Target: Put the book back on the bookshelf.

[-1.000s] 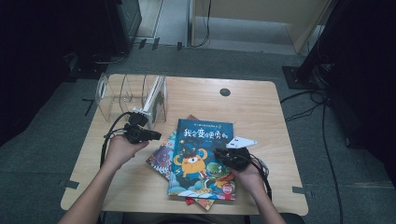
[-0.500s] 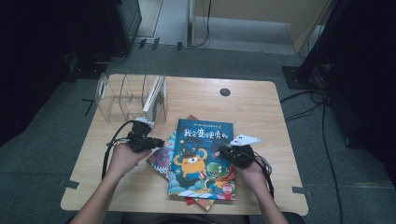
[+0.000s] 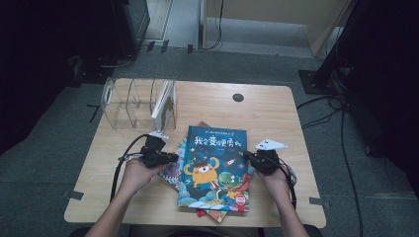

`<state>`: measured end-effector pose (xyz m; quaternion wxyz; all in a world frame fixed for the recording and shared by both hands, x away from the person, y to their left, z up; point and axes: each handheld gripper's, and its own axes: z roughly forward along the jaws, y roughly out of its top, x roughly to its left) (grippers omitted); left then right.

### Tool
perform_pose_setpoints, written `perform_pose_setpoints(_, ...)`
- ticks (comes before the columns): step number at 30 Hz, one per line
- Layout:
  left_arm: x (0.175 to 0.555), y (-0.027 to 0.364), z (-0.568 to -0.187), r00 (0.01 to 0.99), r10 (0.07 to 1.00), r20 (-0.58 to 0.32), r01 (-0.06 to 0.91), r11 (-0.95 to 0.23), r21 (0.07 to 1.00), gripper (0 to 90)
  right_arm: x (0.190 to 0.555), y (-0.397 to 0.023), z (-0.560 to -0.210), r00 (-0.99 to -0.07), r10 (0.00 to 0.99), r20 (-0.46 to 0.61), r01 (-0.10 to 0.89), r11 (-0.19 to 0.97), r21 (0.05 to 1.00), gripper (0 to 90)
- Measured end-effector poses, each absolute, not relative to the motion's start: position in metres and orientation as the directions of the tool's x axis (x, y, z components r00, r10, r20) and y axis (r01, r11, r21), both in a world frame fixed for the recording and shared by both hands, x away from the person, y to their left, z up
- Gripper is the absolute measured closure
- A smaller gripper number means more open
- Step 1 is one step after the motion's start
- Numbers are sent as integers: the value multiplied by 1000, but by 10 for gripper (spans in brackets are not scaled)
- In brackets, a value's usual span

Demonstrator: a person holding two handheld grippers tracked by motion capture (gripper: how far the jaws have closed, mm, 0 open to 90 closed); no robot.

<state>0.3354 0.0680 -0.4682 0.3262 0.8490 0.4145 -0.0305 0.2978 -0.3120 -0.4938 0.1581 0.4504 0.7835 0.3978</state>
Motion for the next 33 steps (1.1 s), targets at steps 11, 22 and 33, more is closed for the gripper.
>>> perform_pose_setpoints(11, 332, 61, -477, 653, 678, -337, 727, -437, 530, 873, 299, -321, -495, -503, 855, 125, 612, 250, 750, 900)
perform_pose_setpoints(22, 326, 56, -483, 659, 663, -355, 726, -436, 532, 886, 300, -315, -497, -489, 867, 94, 611, 265, 746, 900)
perform_pose_setpoints(33, 309, 66, -483, 639, 678, -364, 740, -412, 531, 888, 308, -302, -498, -500, 862, 84, 598, 274, 753, 900)
